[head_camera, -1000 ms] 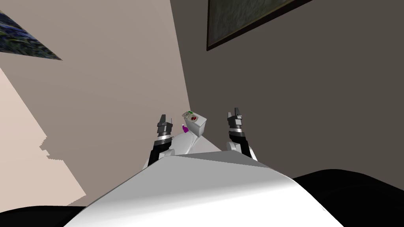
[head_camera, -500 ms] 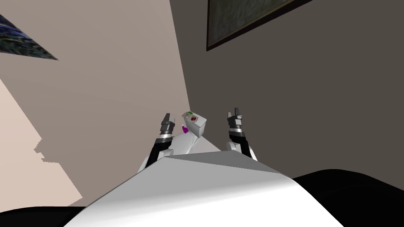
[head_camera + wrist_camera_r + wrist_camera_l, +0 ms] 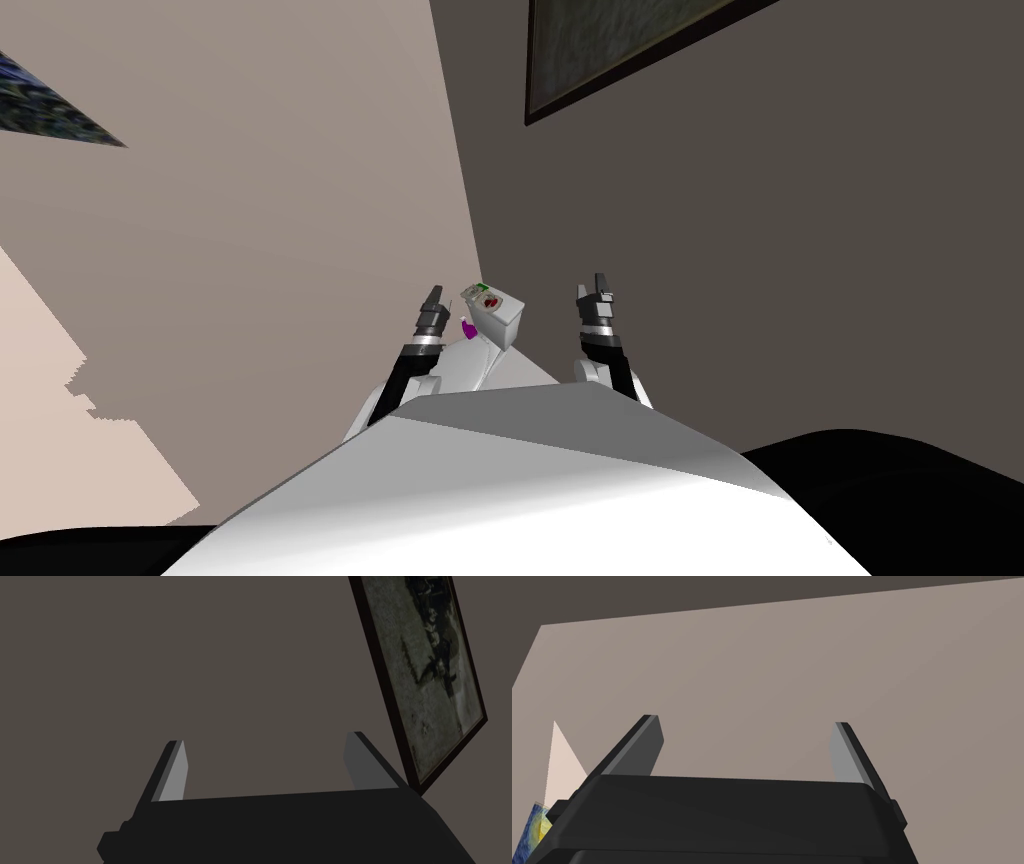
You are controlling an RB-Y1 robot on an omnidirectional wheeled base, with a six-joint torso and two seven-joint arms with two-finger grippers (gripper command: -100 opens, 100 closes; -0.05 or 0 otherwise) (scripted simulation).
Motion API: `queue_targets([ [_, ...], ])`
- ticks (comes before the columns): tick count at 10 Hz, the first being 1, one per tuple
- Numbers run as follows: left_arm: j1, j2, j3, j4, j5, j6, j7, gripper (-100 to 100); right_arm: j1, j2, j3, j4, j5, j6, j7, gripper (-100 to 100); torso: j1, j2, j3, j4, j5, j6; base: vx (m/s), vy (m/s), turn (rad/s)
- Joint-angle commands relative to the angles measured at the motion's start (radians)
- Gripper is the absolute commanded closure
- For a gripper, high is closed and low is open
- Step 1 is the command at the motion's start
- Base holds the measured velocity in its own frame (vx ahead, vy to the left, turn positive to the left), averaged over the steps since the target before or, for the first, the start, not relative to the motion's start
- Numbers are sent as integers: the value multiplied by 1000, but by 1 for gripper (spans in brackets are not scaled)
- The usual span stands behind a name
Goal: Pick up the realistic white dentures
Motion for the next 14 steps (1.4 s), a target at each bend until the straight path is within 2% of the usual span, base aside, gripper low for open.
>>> queue_targets([
  [1,-9,5,-4,-1,-6,29,6,-100,0,0,0,0,0,0,0,0,0,0,0,0,0,0,0,0,0],
  [2,-21,11,-15,-10,-20,69,16,-100,0,0,0,0,0,0,0,0,0,0,0,0,0,0,4,-4,12],
  [3,-21,11,-15,-10,-20,73,16,-100,0,0,0,0,0,0,0,0,0,0,0,0,0,0,0,0,0],
  [4,-32,15,-27,-19,-35,113,27,-100,0,0,0,0,0,0,0,0,0,0,0,0,0,0,5,-6,17],
  [5,-32,15,-27,-19,-35,119,27,-100,0,0,0,0,0,0,0,0,0,0,0,0,0,0,0,0,0],
  [8,-56,19,-51,-39,-64,204,48,-100,0,0,0,0,0,0,0,0,0,0,0,0,0,0,3,-3,10],
  [14,-56,19,-51,-39,-64,215,48,-100,0,0,0,0,0,0,0,0,0,0,0,0,0,0,-1,1,-3],
])
